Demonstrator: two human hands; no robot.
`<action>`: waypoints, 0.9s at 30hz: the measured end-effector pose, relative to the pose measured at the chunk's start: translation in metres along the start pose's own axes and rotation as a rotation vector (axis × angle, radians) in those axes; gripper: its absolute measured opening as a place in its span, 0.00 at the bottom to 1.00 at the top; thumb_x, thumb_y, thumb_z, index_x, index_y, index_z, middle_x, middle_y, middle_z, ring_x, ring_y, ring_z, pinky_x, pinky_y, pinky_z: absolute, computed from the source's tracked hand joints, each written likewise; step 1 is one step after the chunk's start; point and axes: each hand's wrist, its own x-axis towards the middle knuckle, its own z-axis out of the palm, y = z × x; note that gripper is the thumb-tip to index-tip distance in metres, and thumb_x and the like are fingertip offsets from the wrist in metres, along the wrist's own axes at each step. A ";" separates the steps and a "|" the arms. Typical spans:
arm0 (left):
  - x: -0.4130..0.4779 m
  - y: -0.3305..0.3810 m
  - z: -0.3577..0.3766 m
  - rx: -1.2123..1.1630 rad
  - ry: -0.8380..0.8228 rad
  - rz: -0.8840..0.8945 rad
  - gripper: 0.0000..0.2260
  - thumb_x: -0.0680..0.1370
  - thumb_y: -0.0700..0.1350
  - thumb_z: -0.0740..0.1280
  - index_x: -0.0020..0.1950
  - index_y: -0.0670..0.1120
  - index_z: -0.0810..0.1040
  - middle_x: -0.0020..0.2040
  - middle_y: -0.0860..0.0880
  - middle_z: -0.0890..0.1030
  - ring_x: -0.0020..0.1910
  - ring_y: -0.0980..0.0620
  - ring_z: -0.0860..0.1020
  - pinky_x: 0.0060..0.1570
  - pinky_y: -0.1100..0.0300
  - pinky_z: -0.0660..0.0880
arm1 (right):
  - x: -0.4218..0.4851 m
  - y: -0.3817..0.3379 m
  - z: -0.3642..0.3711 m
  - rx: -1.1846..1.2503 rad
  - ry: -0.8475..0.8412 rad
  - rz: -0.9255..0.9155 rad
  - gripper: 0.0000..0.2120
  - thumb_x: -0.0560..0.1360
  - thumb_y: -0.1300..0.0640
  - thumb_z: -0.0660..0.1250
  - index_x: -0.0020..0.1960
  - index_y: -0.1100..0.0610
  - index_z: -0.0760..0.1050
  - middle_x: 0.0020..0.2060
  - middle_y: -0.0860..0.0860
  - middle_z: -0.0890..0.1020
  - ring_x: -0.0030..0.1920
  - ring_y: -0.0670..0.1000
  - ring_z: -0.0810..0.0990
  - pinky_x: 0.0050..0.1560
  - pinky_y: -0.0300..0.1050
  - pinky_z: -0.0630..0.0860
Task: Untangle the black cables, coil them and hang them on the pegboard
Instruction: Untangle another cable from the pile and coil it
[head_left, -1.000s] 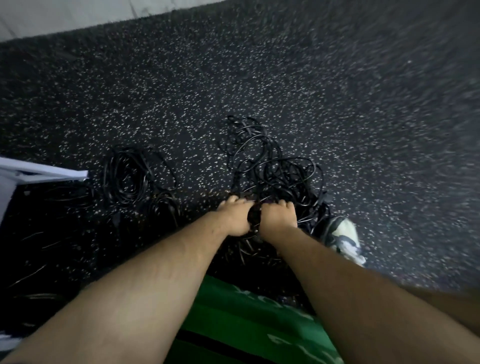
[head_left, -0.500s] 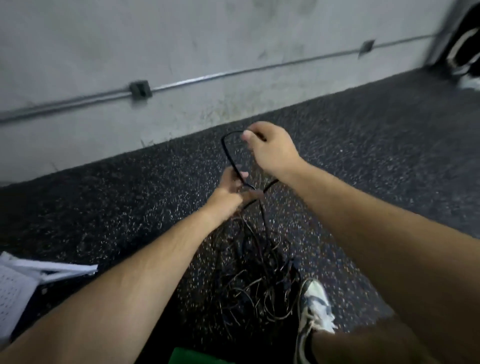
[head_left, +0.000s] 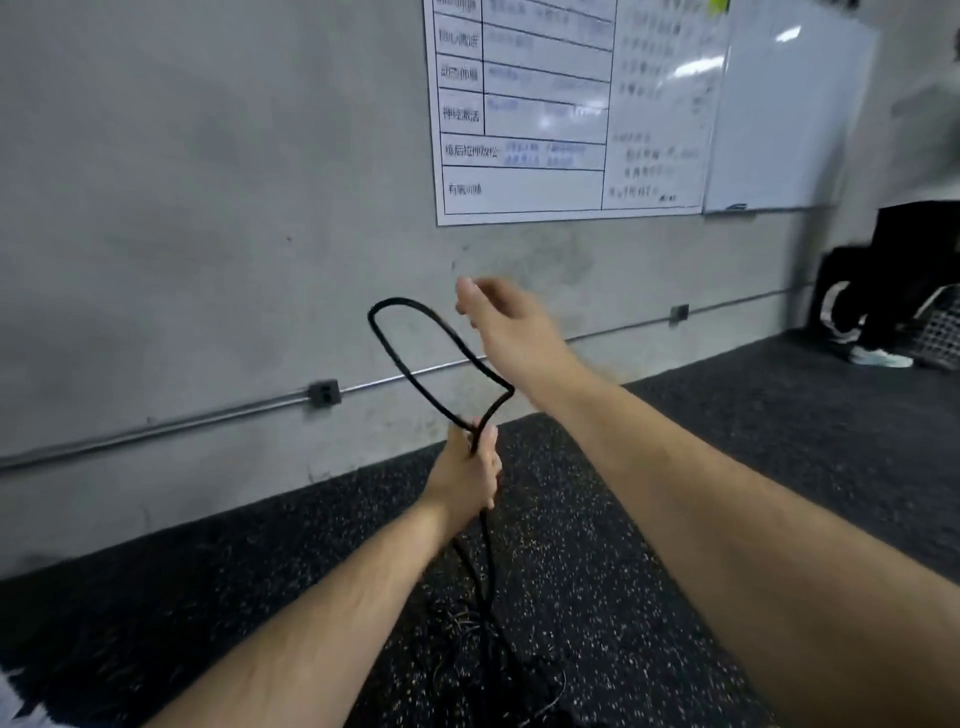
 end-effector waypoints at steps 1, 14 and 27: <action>0.005 0.011 -0.005 0.013 0.031 -0.025 0.07 0.86 0.52 0.57 0.55 0.49 0.66 0.34 0.50 0.72 0.27 0.55 0.72 0.29 0.57 0.72 | -0.006 0.005 -0.004 0.018 0.016 0.029 0.19 0.84 0.42 0.58 0.62 0.54 0.76 0.55 0.47 0.82 0.55 0.45 0.78 0.59 0.44 0.72; 0.043 0.097 -0.057 -0.281 -0.024 -0.046 0.13 0.87 0.49 0.57 0.43 0.49 0.65 0.26 0.54 0.62 0.23 0.56 0.60 0.24 0.63 0.58 | -0.082 0.116 0.067 0.332 -0.428 0.306 0.13 0.85 0.52 0.59 0.59 0.60 0.76 0.39 0.48 0.84 0.41 0.52 0.82 0.50 0.48 0.81; -0.026 -0.051 -0.065 -0.063 -0.206 -0.213 0.26 0.79 0.67 0.56 0.58 0.46 0.77 0.47 0.48 0.87 0.55 0.48 0.84 0.69 0.46 0.69 | 0.023 0.093 0.095 0.910 -0.056 0.571 0.11 0.85 0.61 0.56 0.45 0.56 0.69 0.24 0.45 0.65 0.24 0.44 0.61 0.28 0.39 0.58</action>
